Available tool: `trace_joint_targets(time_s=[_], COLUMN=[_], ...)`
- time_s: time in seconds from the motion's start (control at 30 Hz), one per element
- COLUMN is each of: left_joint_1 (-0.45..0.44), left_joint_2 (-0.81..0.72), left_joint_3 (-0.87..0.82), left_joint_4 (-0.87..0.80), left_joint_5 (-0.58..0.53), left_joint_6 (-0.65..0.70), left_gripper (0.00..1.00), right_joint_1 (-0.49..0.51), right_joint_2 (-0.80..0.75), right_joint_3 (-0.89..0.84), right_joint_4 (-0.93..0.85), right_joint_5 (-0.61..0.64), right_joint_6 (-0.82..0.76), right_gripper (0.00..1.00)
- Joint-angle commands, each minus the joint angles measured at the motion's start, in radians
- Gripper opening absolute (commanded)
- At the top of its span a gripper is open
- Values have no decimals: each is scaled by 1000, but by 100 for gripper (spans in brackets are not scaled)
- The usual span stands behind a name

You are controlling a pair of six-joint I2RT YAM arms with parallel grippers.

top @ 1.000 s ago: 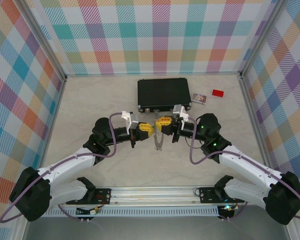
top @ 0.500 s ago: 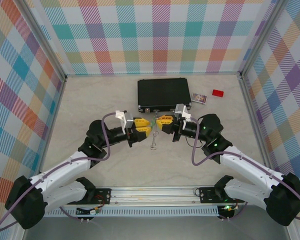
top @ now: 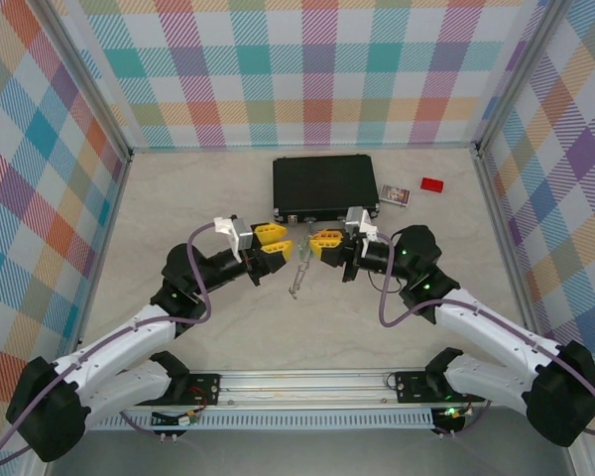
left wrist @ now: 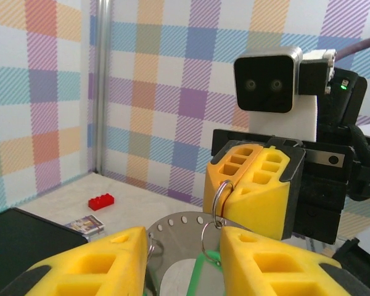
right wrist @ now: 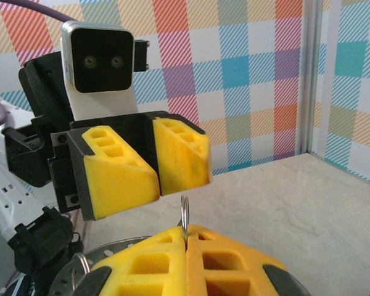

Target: Put the keys on the keyring

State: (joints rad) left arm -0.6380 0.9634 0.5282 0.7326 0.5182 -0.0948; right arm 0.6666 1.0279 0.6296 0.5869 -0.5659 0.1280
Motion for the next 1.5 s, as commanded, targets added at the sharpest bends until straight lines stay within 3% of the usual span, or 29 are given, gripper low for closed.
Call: trace_joint_targets(time_s=[0.0,0.37,0.6,0.97,1.07,1.27,1.33,1.47], left_joint_1=[8,8,8,8,8,8,8,8], left_joint_2=[33,103,113,161,163,155,149,137], left_joint_3=[32,67,67,90,88,92,94,108], left_joint_4=[77,92,67,77,77,69,53,-7], left_joint_5=[67,160,169,243,244,248,247,242], left_joint_6=[-26,-42,-30,-49,-48,-43,-36,5], left_gripper=[36,33,20,15,0,0,0,0], right_joint_1=[-4,-5,-4,-4,-4,-5,-4,-5], right_joint_2=[19,40,31,30,24,20,12,-27], right_joint_3=[20,38,42,48,49,44,38,48], right_joint_4=[19,17,17,25,18,16,5,-127], right_joint_5=[-65,-106,-94,-117,-112,-101,-85,-51], right_joint_6=[19,30,27,40,38,37,31,-39], right_gripper=[0,0,0,0,0,0,14,22])
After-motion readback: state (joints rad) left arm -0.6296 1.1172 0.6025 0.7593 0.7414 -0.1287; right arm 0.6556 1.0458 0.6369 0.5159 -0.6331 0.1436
